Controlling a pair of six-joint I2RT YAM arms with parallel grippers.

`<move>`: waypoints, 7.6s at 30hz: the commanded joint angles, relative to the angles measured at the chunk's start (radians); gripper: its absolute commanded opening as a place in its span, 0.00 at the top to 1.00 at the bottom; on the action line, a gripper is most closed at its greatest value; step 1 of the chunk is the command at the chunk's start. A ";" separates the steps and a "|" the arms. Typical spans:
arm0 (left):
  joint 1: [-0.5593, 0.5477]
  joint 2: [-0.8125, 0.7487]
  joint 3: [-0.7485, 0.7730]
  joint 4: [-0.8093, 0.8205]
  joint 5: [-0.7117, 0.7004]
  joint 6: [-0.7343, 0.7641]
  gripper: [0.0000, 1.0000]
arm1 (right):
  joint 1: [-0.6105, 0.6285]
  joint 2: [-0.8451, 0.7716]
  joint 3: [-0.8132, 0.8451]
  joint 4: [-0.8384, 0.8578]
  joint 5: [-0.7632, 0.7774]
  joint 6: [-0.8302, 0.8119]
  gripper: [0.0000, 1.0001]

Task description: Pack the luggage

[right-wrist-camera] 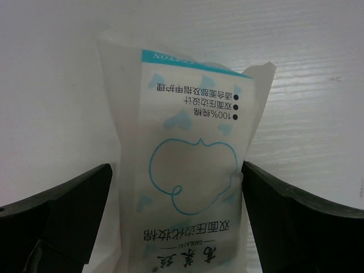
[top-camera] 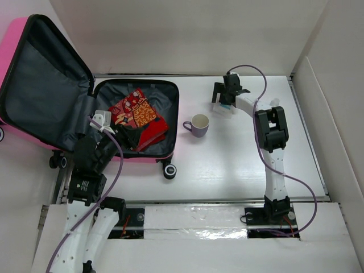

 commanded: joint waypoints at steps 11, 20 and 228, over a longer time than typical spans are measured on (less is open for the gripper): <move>-0.025 -0.013 0.025 0.008 -0.024 0.019 0.51 | 0.036 -0.220 -0.214 0.093 0.000 -0.028 0.43; -0.025 -0.007 0.036 0.000 -0.046 0.014 0.52 | 0.225 -0.508 -0.249 0.172 -0.121 -0.097 0.42; 0.018 -0.019 0.013 0.030 -0.180 -0.018 0.50 | 0.632 -0.389 -0.223 0.448 -0.262 -0.126 0.33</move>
